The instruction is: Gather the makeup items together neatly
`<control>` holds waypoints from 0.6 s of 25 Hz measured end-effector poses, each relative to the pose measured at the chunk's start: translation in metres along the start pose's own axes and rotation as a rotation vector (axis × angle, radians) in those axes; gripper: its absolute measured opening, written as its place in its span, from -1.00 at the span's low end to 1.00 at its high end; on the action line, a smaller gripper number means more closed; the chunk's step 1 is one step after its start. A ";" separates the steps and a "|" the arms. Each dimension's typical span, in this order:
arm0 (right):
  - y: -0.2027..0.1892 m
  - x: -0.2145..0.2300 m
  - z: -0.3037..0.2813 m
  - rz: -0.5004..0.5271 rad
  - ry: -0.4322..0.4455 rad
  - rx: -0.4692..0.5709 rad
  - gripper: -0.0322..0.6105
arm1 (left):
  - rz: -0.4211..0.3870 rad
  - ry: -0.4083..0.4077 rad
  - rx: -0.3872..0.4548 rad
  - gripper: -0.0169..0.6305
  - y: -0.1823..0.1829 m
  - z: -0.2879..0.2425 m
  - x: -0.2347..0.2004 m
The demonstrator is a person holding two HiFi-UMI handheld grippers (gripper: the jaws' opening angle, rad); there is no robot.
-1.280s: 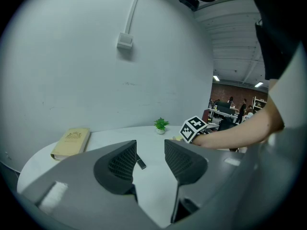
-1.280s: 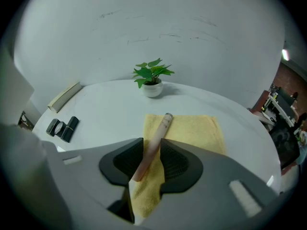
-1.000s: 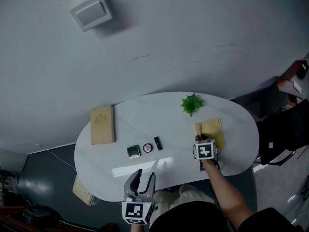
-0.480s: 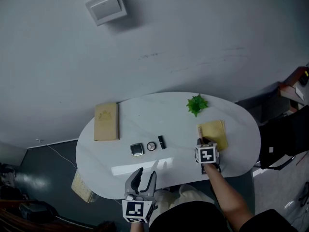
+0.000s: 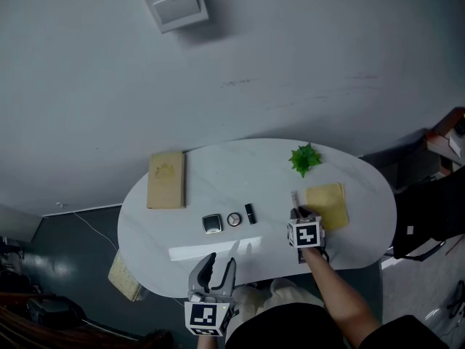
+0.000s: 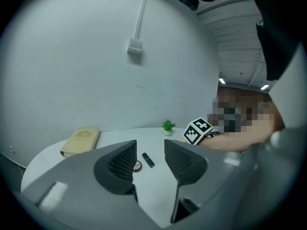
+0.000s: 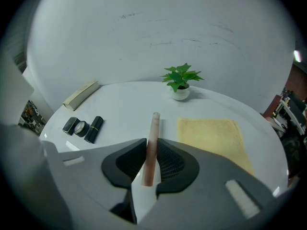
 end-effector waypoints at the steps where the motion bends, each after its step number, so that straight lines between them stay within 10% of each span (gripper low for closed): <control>1: 0.001 -0.004 -0.001 0.005 0.008 0.002 -0.66 | 0.002 0.004 0.000 -0.40 0.000 0.001 -0.002; 15: 0.012 -0.062 -0.017 0.078 0.095 -0.013 -0.66 | 0.030 0.037 -0.007 -0.40 -0.006 0.007 -0.017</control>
Point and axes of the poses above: the fingertips, and each gripper's own axes: z backward along the fingers, x to its right, y out of its top, the point moved 4 cm from there along z, backward along the fingers, and after that the axes turned 9 degrees about z, right-handed, at the moved point
